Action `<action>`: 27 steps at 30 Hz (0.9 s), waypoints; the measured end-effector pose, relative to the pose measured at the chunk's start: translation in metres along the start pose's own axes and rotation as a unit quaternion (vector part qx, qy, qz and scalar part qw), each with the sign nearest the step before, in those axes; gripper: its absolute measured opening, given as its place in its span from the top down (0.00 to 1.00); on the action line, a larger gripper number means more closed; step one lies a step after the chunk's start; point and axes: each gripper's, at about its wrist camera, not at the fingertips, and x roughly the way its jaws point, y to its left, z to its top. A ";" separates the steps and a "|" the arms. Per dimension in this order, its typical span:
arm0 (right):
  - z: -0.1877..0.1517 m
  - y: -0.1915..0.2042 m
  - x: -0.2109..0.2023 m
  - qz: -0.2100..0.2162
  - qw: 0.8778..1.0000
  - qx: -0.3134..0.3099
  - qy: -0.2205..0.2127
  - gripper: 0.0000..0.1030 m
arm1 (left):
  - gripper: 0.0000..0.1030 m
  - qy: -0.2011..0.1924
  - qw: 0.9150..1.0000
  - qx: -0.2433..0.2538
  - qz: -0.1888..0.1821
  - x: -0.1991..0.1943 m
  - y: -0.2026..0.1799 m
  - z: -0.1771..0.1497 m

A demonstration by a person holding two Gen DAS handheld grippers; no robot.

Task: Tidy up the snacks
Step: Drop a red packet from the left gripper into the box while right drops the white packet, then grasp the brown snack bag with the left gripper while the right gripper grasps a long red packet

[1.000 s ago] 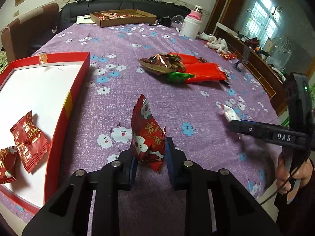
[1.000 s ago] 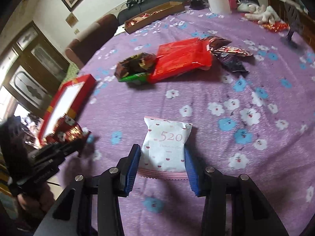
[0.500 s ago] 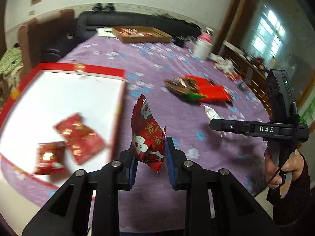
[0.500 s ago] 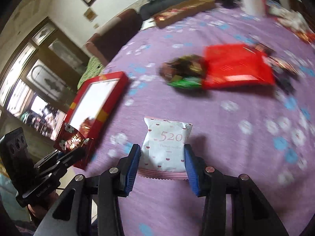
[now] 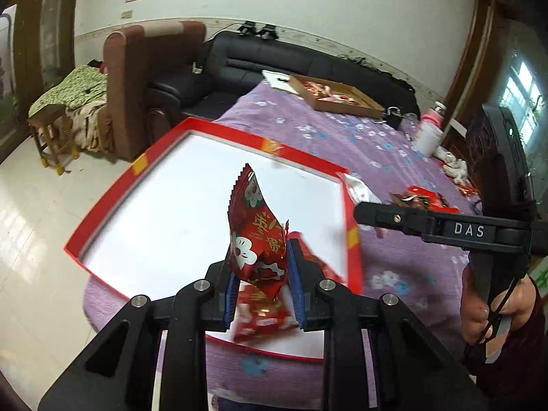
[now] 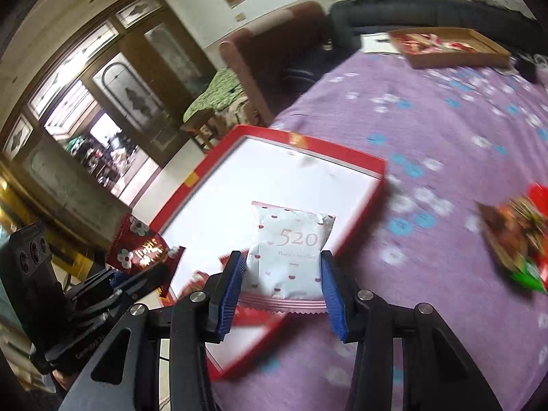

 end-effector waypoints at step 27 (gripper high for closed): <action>-0.095 -0.192 -0.115 -0.027 0.962 0.237 -0.134 0.32 | 0.27 0.039 0.987 0.144 -0.061 0.039 -0.137 -0.016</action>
